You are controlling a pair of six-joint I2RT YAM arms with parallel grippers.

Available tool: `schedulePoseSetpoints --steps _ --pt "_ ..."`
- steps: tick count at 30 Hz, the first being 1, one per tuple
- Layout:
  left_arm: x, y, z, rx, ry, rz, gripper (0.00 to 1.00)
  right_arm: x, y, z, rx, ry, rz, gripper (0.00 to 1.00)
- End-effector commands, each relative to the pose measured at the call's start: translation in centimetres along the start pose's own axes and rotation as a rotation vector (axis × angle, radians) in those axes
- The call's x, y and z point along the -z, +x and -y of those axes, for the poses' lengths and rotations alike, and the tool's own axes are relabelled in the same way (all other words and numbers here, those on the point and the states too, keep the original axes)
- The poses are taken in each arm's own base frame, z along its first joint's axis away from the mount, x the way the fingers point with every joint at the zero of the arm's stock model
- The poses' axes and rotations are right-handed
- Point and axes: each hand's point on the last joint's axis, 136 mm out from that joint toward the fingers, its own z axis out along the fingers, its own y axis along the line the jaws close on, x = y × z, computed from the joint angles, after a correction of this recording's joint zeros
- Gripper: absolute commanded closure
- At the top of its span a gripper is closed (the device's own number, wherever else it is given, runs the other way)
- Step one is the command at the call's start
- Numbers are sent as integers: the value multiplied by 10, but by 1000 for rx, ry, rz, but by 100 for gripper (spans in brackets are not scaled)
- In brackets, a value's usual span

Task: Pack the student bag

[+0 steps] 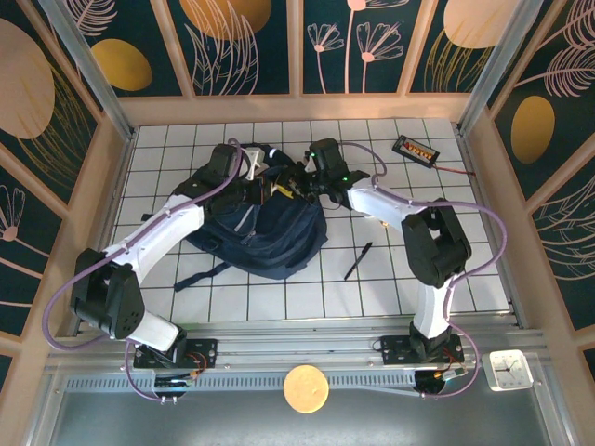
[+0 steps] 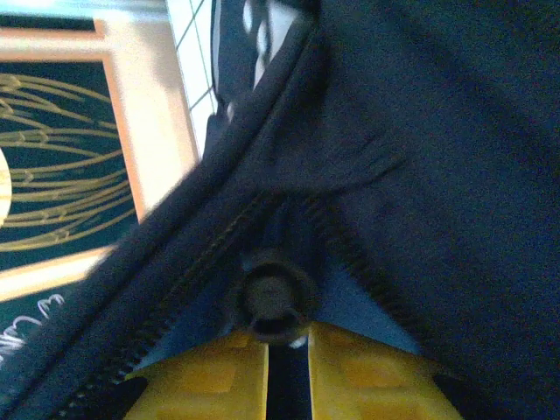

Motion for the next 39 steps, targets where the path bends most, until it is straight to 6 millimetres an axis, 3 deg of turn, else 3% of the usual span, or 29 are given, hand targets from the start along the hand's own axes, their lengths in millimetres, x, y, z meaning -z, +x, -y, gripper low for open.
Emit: schedulePoseSetpoints --steps 1,4,7,11,14,16,20,22,26,31,39 --pt "28 -51 39 -28 129 224 100 -7 33 -6 51 38 -89 80" --pt "26 -49 38 -20 135 229 100 -9 43 0 58 51 -110 79" --pt "25 -49 38 -24 132 230 100 0 47 -4 77 46 -116 66" --pt "23 -46 37 -38 128 219 100 39 41 -5 131 119 -52 48" --pt "20 -38 33 -48 121 197 100 75 39 -7 173 191 7 47" --pt "18 -33 33 -56 126 186 100 102 38 2 173 271 58 47" --pt "16 -26 31 -69 129 171 100 158 44 42 101 412 145 46" --pt "16 -24 31 -71 134 168 100 182 50 79 40 520 165 43" --pt "15 -20 32 -69 147 162 100 211 71 156 -70 707 122 42" --pt "18 -20 32 -70 145 170 100 219 77 201 -121 861 120 42" --pt "24 -16 29 -61 130 176 100 184 63 237 -124 922 75 44"
